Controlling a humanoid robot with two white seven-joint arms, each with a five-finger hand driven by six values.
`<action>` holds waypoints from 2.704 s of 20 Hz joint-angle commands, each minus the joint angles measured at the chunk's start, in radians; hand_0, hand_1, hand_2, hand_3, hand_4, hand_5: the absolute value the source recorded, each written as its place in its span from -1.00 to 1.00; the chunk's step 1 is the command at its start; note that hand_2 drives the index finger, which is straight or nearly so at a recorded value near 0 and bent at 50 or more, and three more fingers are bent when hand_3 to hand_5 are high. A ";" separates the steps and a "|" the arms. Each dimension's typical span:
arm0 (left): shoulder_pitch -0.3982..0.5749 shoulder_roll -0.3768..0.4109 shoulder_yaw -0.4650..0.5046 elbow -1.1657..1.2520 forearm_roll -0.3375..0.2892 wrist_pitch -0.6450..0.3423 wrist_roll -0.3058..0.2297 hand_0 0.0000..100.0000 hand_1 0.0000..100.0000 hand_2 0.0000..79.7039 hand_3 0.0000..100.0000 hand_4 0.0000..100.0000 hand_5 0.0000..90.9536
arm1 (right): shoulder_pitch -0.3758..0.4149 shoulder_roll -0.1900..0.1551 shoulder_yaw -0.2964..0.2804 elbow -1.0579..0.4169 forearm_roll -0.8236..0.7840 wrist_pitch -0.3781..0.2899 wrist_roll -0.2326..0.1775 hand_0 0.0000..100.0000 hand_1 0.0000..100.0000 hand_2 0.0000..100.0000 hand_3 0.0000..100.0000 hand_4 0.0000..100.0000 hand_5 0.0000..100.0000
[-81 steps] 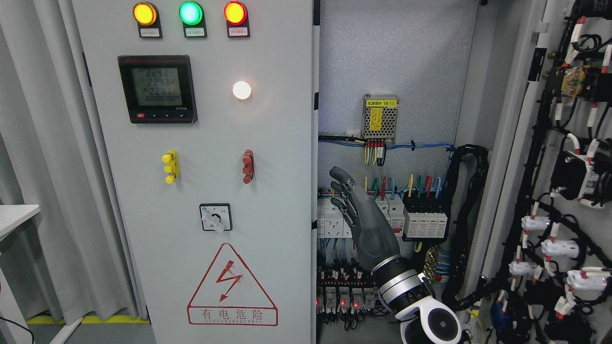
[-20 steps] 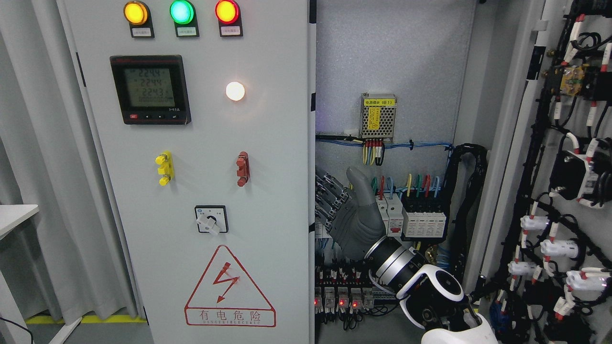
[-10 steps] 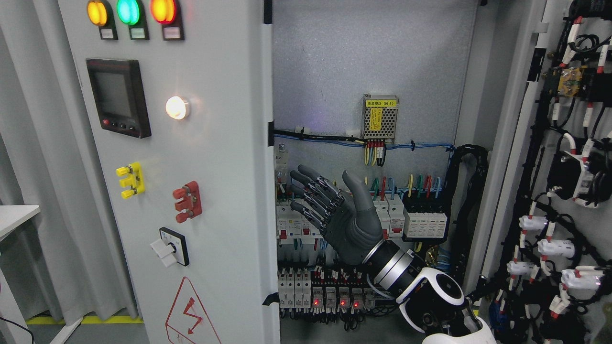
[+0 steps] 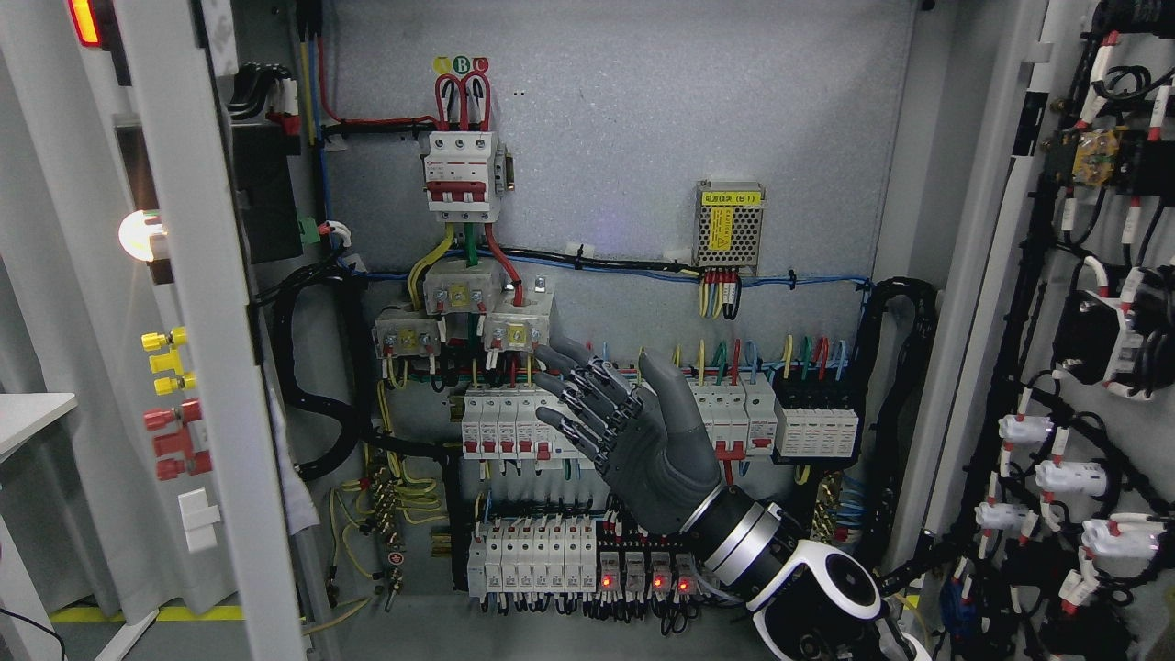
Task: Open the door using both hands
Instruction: 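Hook right hand fingers behind the meter door and swing it open, then push the meter door farther open with the right hand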
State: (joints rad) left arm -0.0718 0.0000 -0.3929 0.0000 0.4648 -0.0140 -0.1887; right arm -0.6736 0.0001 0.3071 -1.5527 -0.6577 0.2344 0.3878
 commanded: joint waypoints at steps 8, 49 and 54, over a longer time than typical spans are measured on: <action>0.001 0.011 0.002 0.006 0.002 -0.001 0.000 -0.41 -1.00 -0.93 -0.94 -0.93 -1.00 | 0.006 0.000 0.237 -0.067 0.001 -0.010 -0.050 -0.56 -1.00 -1.00 -1.00 -1.00 -1.00; -0.020 0.011 -0.006 0.006 -0.006 -0.003 0.005 -0.41 -1.00 -0.93 -0.94 -0.93 -1.00 | -0.222 0.000 0.633 -0.061 -0.206 -0.010 -0.012 -0.56 -1.00 -1.00 -1.00 -1.00 -1.00; -0.013 0.008 -0.006 0.006 -0.006 -0.001 0.066 -0.41 -1.00 -0.93 -0.94 -0.93 -1.00 | -0.224 0.000 0.685 -0.021 -0.206 -0.014 -0.013 -0.56 -1.00 -1.00 -1.00 -1.00 -1.00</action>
State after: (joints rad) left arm -0.0869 0.0000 -0.3973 0.0000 0.4591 -0.0168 -0.1567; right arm -0.8778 0.0000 0.8980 -1.6276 -0.8565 0.2238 0.3772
